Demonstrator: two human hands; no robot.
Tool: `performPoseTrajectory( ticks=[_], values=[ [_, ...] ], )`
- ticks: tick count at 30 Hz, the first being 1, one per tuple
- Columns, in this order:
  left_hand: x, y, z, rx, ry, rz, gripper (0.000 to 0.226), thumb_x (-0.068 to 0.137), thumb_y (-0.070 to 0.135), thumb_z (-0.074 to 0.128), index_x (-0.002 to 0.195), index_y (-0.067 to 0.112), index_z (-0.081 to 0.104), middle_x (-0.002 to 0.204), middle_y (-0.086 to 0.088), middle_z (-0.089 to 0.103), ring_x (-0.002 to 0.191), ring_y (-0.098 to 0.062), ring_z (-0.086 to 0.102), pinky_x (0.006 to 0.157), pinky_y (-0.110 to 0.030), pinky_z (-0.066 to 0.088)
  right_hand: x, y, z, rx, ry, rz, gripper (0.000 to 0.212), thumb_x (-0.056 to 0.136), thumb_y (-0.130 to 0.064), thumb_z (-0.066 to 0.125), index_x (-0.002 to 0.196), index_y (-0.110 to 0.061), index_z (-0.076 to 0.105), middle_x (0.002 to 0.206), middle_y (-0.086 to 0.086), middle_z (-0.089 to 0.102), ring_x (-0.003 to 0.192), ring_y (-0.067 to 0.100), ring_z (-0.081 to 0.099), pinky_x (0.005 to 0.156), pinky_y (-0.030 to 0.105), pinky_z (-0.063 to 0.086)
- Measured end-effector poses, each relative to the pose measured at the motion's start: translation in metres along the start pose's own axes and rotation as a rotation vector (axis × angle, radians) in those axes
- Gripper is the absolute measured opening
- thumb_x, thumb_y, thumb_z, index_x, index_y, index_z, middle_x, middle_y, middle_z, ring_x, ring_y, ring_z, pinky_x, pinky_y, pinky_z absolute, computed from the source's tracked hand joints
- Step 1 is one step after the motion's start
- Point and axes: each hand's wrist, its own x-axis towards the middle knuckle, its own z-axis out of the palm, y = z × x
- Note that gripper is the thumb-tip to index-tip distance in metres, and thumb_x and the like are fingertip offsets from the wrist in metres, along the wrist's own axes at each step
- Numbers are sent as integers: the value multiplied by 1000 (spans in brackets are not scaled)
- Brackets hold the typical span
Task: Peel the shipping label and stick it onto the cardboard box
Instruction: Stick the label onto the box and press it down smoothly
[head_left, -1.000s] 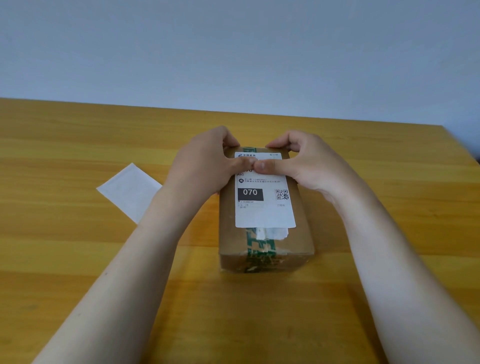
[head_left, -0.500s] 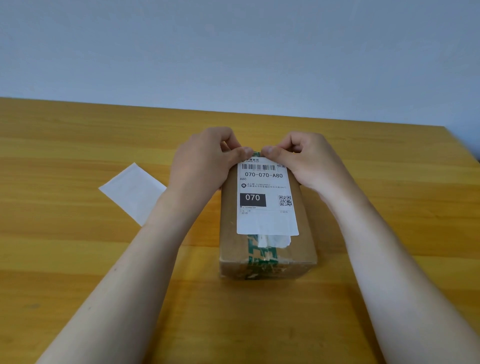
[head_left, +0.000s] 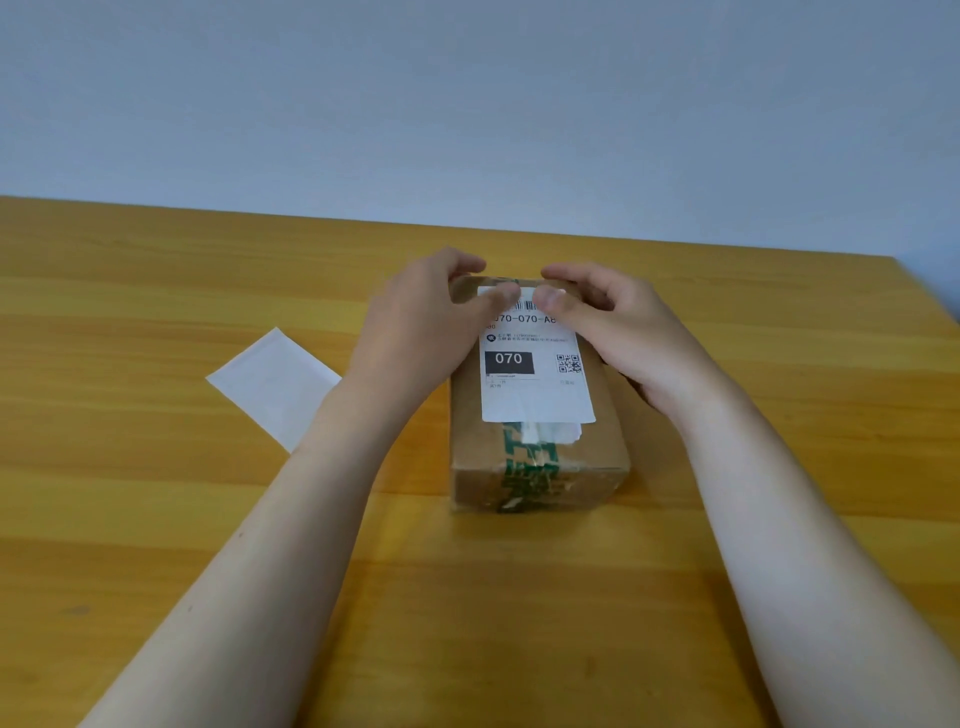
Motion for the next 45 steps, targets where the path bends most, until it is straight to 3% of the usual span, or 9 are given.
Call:
performPoseTrajectory(
  ticks=[9, 14, 17, 24, 29, 32, 36, 40, 45],
  values=[
    [1, -2, -10, -6, -249, 14, 80, 89, 47, 74, 158, 25, 40, 152, 7, 52, 128, -13, 56, 99, -32, 51, 1, 1, -4, -3, -172, 4, 107, 52, -56, 93, 149, -35, 53, 135, -7, 68, 120, 7, 68, 105, 38, 56],
    [0, -3, -12, -74, -366, -31, 97, 85, 45, 79, 164, 26, 26, 136, 13, 50, 111, -11, 63, 80, -32, 61, -1, 0, -9, -54, -254, 24, 121, 47, -57, 97, 155, -41, 45, 143, -12, 62, 127, 9, 63, 110, 40, 52],
    [1, -4, -13, -71, -417, -22, 108, 81, 46, 82, 166, 24, 17, 151, 12, 41, 120, -6, 50, 79, -19, 52, -3, 0, -12, -59, -312, 26, 133, 48, -51, 98, 163, -40, 32, 151, -19, 52, 133, 5, 57, 115, 36, 47],
    [3, -8, -14, -24, -405, 12, 121, 64, 57, 87, 164, 32, 23, 170, 7, 20, 151, -15, 31, 120, -41, 34, -4, 0, -14, -89, -338, -9, 135, 48, -55, 99, 162, -49, 28, 159, -20, 44, 135, 5, 55, 118, 39, 44],
    [3, -9, -8, -126, -146, 29, 67, 70, 46, 91, 127, 38, 58, 140, 7, 54, 120, -18, 61, 96, -47, 56, -5, -4, -10, -92, -117, -89, 92, 52, -60, 94, 136, -50, 57, 139, -21, 62, 119, 10, 67, 102, 42, 57],
    [1, -5, -9, -117, -163, -13, 40, 80, 42, 86, 115, 36, 68, 125, 7, 62, 97, -16, 70, 80, -49, 62, -6, -8, -9, -130, -114, -68, 80, 55, -63, 94, 129, -50, 67, 133, -25, 61, 121, 5, 64, 100, 36, 57],
    [-4, -3, -14, -247, -372, -120, 58, 84, 35, 84, 135, 48, 60, 134, 12, 59, 96, -14, 73, 66, -48, 66, -9, -10, -14, -151, -175, -47, 86, 57, -62, 90, 138, -56, 62, 133, -34, 57, 133, -1, 52, 112, 32, 46],
    [-5, -4, -19, -251, -544, -153, 85, 80, 31, 87, 149, 56, 42, 133, 15, 60, 105, -16, 71, 75, -47, 66, -7, -6, -20, -171, -304, -10, 108, 46, -72, 94, 144, -63, 50, 153, -31, 49, 139, 6, 51, 120, 42, 40],
    [-5, -5, -23, -217, -650, -171, 108, 73, 34, 91, 154, 61, 25, 131, 20, 59, 108, -16, 71, 85, -44, 64, -9, -8, -23, -206, -408, -4, 131, 44, -66, 94, 159, -56, 32, 144, -47, 37, 144, 3, 43, 123, 39, 36]
  ],
)
